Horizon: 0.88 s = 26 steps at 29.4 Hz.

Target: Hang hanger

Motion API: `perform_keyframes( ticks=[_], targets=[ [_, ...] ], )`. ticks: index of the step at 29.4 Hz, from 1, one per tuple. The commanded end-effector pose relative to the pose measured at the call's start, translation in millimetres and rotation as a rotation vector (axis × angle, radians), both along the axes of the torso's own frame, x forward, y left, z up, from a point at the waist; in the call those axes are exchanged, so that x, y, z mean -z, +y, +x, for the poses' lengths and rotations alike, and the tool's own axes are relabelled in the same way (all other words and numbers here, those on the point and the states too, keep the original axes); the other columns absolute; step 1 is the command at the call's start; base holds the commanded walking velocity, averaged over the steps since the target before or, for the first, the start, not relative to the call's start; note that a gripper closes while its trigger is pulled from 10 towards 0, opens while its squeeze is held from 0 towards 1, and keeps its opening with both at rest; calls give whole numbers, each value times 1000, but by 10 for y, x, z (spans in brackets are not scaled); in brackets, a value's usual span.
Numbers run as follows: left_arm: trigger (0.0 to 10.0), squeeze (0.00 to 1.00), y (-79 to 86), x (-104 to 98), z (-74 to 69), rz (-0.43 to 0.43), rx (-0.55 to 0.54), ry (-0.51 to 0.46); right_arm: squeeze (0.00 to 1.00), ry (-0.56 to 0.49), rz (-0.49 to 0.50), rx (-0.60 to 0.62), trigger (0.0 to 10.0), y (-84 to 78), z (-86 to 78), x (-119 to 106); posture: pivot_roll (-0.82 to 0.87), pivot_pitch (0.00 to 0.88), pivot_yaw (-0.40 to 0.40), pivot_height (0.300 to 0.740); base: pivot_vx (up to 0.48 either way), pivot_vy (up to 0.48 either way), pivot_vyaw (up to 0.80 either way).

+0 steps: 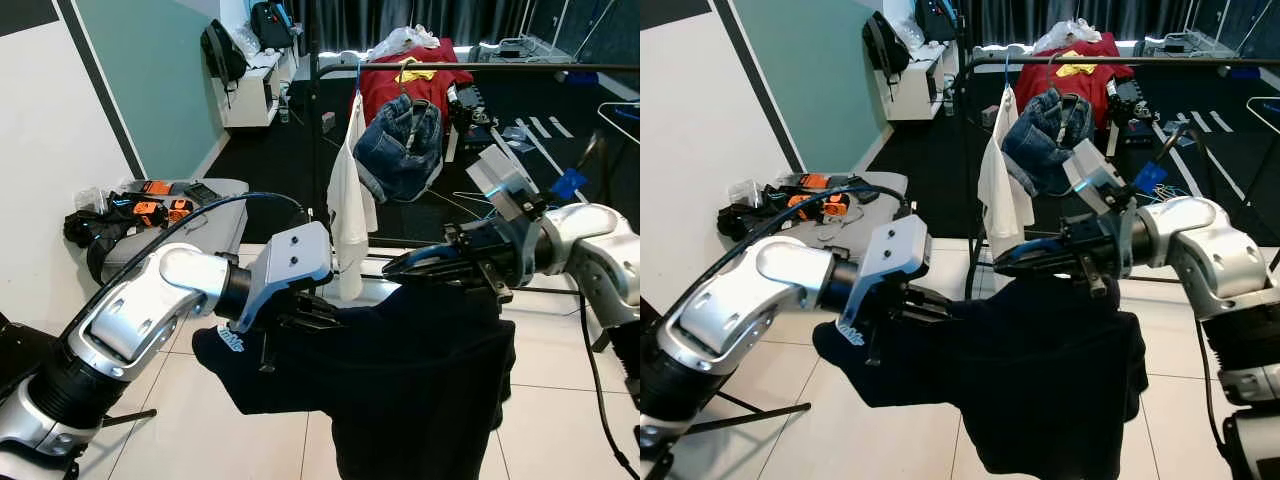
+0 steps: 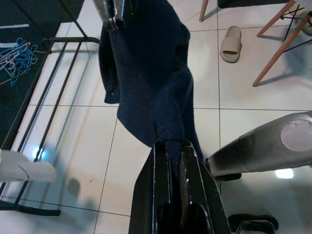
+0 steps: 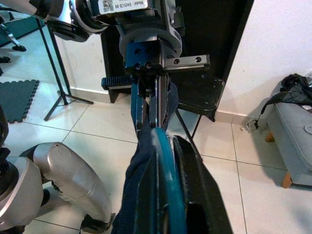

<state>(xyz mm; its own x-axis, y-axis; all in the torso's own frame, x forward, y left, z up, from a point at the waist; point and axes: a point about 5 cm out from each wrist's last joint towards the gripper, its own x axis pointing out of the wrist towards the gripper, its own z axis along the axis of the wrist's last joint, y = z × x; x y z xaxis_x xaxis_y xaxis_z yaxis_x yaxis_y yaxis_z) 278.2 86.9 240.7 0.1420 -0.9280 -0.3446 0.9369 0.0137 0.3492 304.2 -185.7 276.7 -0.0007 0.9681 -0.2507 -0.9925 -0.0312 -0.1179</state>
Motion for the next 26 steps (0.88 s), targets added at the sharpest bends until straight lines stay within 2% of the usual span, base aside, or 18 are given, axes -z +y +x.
perform_keyframes(
  ticks=[1,5,6,8,9,14,16,17,18,20,21,23,24,26],
  targets=[
    [10000,0,-21,-177,-52,-61,38,-56,0,10,0,-1,0,18,3,44,-162,0,30,740,0,0,0],
    [10000,0,-21,-175,-56,-60,41,-57,0,7,7,2,0,22,6,41,-162,0,30,740,0,0,0],
    [10000,110,-1,-145,-39,-60,28,-28,0,1,19,6,0,20,9,15,-166,0,33,740,0,0,0],
    [10000,110,-1,-145,-39,-60,28,-28,0,1,19,6,0,20,9,15,-166,0,33,740,0,0,0],
    [10000,1000,30,-107,-34,-59,26,4,0,-6,31,10,0,11,9,-16,-169,0,32,740,0,0,0],
    [10000,1000,118,-70,8,-73,-8,28,0,-21,40,22,0,-28,5,-67,-171,0,32,740,0,0,0],
    [10000,1000,176,-92,40,-97,-32,20,0,-30,40,35,0,-63,6,-89,-174,0,34,740,0,0,0],
    [10000,1000,240,-157,58,-149,-47,18,0,-39,35,51,0,-110,7,-112,-175,0,34,740,0,0,0],
    [10000,1000,240,-157,58,-149,-47,18,0,-39,35,51,0,-110,7,-112,-175,0,34,740,0,0,0],
    [10000,1000,419,-313,30,-259,-38,15,0,-57,15,86,0,-243,-1,-170,-175,0,29,740,0,0,0],
    [10000,1000,419,-313,30,-259,-38,15,0,-57,15,86,0,-243,-1,-170,-175,0,29,740,0,0,0],
    [10000,1000,575,-389,-12,-301,-28,12,0,-74,-9,109,0,-355,-17,-228,-178,0,30,740,0,0,0],
    [10000,1000,575,-389,-12,-301,-28,12,0,-74,-9,109,0,-355,-17,-228,-178,0,30,740,0,0,0],
    [10000,1000,712,-381,-24,-276,-47,13,0,-86,-38,125,0,-464,-41,-287,-183,0,26,740,0,0,0]
  ],
)
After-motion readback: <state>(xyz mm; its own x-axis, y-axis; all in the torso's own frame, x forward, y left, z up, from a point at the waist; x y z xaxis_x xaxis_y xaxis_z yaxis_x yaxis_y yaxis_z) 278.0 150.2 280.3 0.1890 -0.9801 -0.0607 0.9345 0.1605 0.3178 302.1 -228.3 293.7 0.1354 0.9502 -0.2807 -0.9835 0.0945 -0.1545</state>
